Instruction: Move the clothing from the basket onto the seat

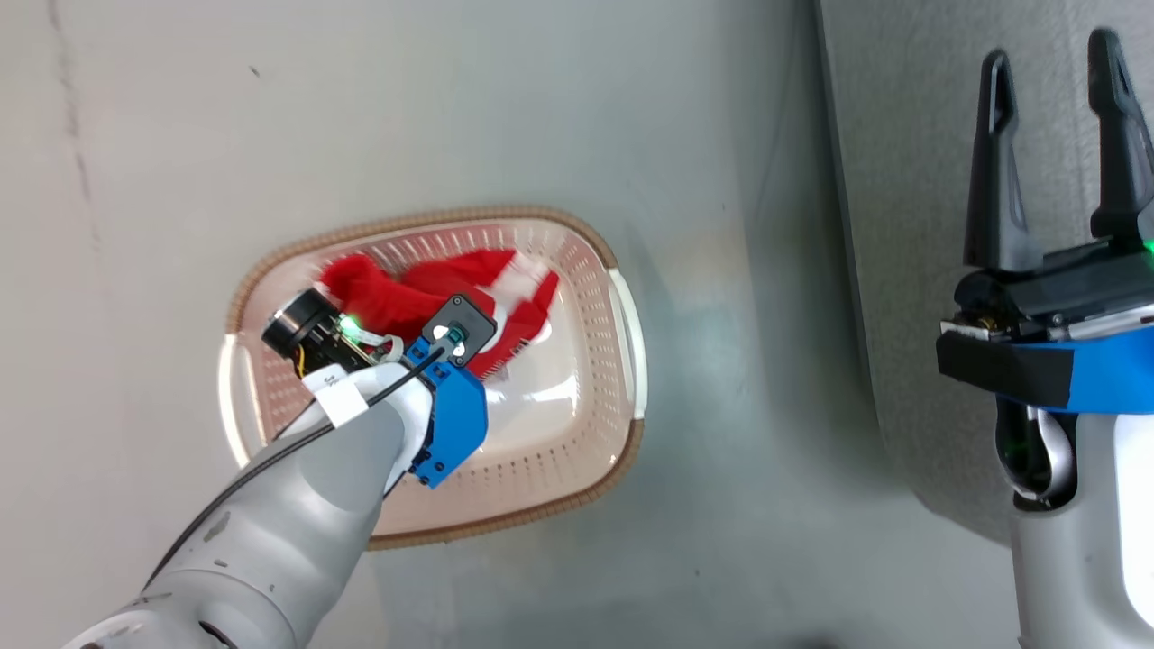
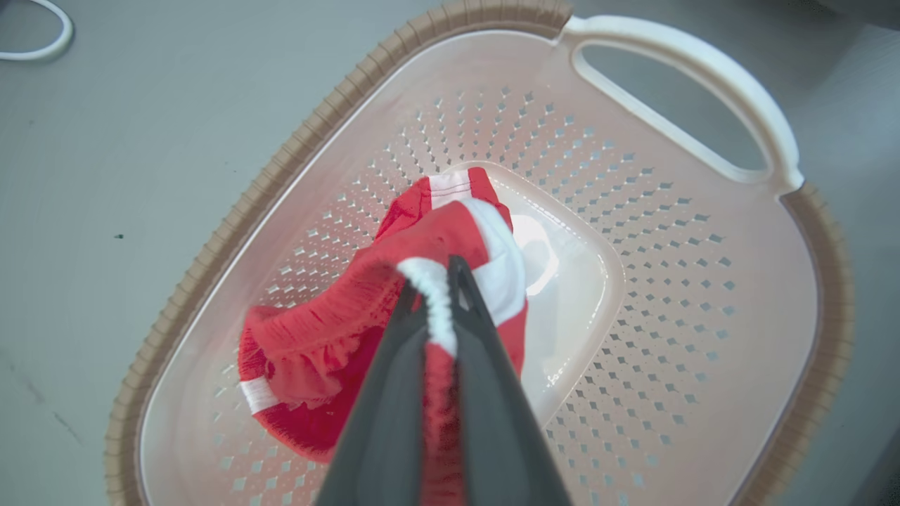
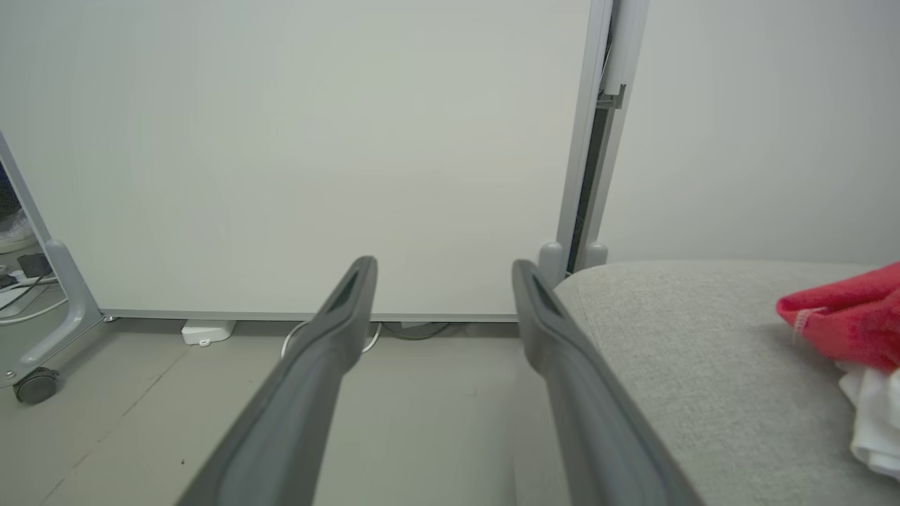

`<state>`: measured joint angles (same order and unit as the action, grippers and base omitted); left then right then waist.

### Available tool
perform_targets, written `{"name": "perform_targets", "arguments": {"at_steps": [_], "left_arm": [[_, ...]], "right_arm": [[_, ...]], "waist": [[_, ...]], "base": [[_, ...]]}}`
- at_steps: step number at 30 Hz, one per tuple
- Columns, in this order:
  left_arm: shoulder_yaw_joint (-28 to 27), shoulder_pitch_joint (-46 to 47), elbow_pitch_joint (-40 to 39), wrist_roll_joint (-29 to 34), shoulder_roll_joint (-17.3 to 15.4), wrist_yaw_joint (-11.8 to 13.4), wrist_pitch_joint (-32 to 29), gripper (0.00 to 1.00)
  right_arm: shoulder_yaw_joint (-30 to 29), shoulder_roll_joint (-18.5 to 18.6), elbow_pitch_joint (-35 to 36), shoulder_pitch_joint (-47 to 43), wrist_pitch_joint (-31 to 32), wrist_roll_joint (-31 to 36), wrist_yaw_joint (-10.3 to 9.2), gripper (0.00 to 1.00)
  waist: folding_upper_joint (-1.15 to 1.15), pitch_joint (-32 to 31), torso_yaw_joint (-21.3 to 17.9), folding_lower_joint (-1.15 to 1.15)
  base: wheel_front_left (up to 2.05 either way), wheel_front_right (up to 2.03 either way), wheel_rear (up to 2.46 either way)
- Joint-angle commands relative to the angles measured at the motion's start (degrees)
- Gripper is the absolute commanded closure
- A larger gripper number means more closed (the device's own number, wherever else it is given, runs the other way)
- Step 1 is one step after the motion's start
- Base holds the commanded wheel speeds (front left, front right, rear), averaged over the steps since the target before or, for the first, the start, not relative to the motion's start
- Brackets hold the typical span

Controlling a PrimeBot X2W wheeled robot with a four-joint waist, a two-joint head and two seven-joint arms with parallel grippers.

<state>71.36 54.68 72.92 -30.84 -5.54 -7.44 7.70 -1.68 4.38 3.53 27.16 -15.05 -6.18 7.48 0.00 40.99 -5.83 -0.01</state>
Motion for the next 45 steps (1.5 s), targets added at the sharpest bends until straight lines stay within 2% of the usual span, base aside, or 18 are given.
{"name": "perform_targets", "arguments": {"at_steps": [1,9,16,27,45], "left_arm": [[-0.45,-0.75,0.14,-0.77,0.34,0.19,1.49,1.00],[-2.00,-2.04,-0.37,-2.72,1.45,0.73,5.99,1.00],[-5.52,-2.57,-2.85,-5.38,1.69,1.91,7.44,1.00],[-14.58,-4.84,-17.90,-4.33,-2.54,5.30,7.55,1.00],[-21.94,-9.41,-33.15,-0.71,-5.14,6.06,7.56,1.00]], "right_arm": [[-0.33,0.59,-0.55,-1.38,-0.20,0.08,0.03,0.00],[-0.89,0.86,-2.35,-5.05,-0.19,0.27,0.03,0.00],[-0.91,0.69,-3.72,-8.02,-0.19,0.28,0.03,0.00],[-1.42,-0.02,-5.49,-13.20,-0.19,0.35,0.03,0.00],[-1.32,-1.03,-7.11,-19.39,-0.19,0.33,0.03,0.00]], "waist": [[0.00,-4.47,1.63,0.01],[0.00,-12.73,3.50,0.01],[0.00,-18.24,4.47,0.01],[0.00,-26.77,5.58,0.01],[0.00,-35.89,7.74,0.01]], "base": [[0.00,0.00,0.00],[0.00,0.00,0.00],[0.00,0.00,0.00],[0.00,0.00,0.00],[0.00,0.00,0.00]]}}
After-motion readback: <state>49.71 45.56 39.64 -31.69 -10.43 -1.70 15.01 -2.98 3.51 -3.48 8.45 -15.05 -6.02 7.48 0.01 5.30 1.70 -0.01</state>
